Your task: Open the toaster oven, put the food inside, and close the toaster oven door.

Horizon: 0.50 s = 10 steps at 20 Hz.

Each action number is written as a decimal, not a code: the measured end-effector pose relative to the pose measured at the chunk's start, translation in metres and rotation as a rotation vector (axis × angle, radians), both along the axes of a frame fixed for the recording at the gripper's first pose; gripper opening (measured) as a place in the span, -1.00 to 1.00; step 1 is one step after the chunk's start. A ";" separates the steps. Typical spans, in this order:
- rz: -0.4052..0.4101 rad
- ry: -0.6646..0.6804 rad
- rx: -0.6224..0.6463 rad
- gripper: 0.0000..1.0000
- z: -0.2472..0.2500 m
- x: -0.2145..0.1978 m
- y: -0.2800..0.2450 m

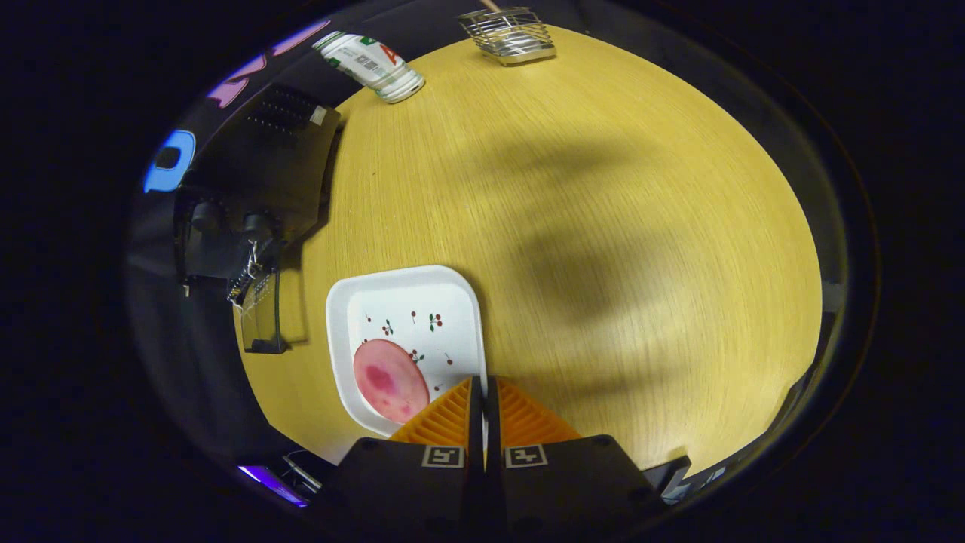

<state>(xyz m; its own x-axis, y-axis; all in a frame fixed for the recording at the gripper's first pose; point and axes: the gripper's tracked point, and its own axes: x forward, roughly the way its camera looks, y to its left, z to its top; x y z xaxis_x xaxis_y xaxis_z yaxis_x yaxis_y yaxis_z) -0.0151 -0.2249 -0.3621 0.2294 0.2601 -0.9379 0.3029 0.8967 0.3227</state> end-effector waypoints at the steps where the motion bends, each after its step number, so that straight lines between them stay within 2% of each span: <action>1: -0.024 0.001 0.034 -0.89 -0.001 -0.001 0.002; 3: -0.056 0.000 0.118 -0.89 0.003 -0.008 0.012; 10: -0.196 -0.079 0.258 -0.89 0.025 -0.014 0.012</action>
